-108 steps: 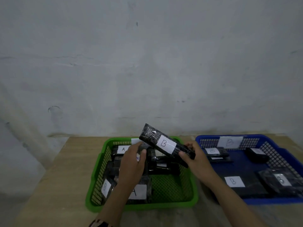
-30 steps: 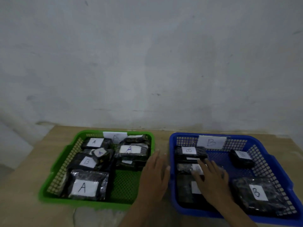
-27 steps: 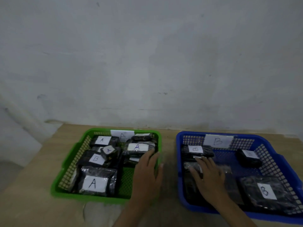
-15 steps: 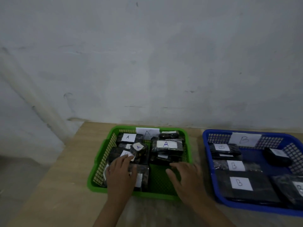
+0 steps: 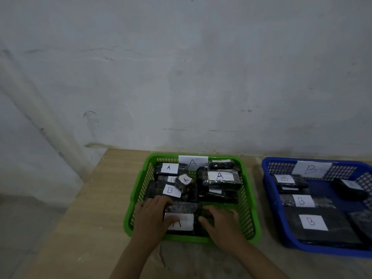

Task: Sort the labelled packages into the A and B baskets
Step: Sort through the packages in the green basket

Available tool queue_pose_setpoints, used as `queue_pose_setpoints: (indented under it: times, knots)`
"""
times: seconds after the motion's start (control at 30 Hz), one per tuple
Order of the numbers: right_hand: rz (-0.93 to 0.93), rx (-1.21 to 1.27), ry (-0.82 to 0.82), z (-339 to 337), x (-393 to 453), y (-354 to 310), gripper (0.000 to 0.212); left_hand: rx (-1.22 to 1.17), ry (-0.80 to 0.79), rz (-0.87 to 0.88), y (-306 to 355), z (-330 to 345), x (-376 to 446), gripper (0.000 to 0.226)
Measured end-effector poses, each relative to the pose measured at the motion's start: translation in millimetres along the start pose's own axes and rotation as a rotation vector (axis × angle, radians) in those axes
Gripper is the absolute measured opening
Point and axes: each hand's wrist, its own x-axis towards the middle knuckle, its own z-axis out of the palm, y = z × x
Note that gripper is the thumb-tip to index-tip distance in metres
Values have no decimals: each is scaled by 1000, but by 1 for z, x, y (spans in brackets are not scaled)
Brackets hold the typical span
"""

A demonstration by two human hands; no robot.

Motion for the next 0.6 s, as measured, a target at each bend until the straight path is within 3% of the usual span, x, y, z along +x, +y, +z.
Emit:
queue_pose_setpoints:
  times: [0.1,0.17,0.3,0.43,0.6]
  knots:
    - [-2,141,7,7,3,-8,35,-195,-29,50,-6,-1,0,37]
    - [10,217,13,9,4,-11,36,-394,-38,-29,-8,-7,0,41]
    - [97,260,-36,11,10,-13,52,-508,175,-209,-22,-26,3,33]
    - [98,306,-28,12,13,-19,25,-589,277,-301,-33,-35,4,21]
    - [110,487,-95,8,14,-22,18,-609,311,-337,-27,-32,3,22]
